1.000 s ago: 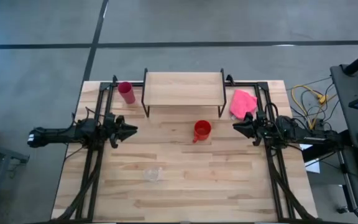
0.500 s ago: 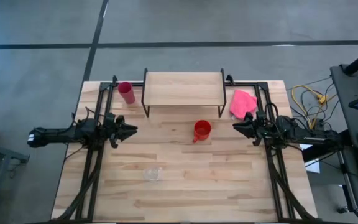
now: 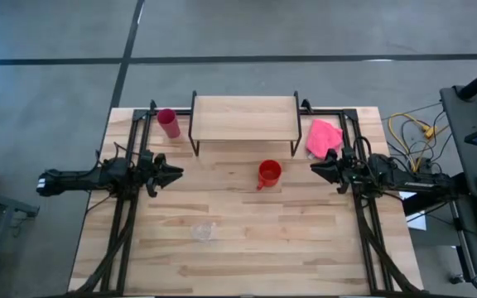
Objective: Stack small to large cups/mugs on shelf
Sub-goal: Put the transparent mug on the shelf
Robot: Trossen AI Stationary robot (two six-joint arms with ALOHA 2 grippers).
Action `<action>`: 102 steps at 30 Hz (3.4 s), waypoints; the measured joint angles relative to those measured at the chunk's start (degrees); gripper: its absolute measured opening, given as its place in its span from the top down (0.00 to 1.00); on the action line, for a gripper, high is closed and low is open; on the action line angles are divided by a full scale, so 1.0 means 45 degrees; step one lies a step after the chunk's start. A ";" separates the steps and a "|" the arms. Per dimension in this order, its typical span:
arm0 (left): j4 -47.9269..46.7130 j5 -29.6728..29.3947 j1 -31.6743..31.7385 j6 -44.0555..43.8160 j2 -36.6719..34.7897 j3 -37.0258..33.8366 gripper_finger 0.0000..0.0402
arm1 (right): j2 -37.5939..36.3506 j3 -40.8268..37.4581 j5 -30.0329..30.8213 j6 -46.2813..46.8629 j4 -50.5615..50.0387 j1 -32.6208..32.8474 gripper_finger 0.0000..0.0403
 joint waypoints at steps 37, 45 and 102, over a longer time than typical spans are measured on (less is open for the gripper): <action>-0.9842 0.1962 -0.0003 0.4298 0.9445 1.4380 0.74 | 0.5706 0.9971 -0.1096 0.0436 -0.5441 0.0083 0.83; -0.9090 0.2233 -0.0003 0.3020 1.2038 1.6757 0.74 | 0.9740 1.3580 -0.0999 -0.1610 -0.8581 0.0083 0.83; -1.3298 0.1198 -0.4889 -0.0987 2.1009 1.5495 0.76 | 1.5956 1.8138 0.0007 -0.3527 -1.2803 0.0078 0.83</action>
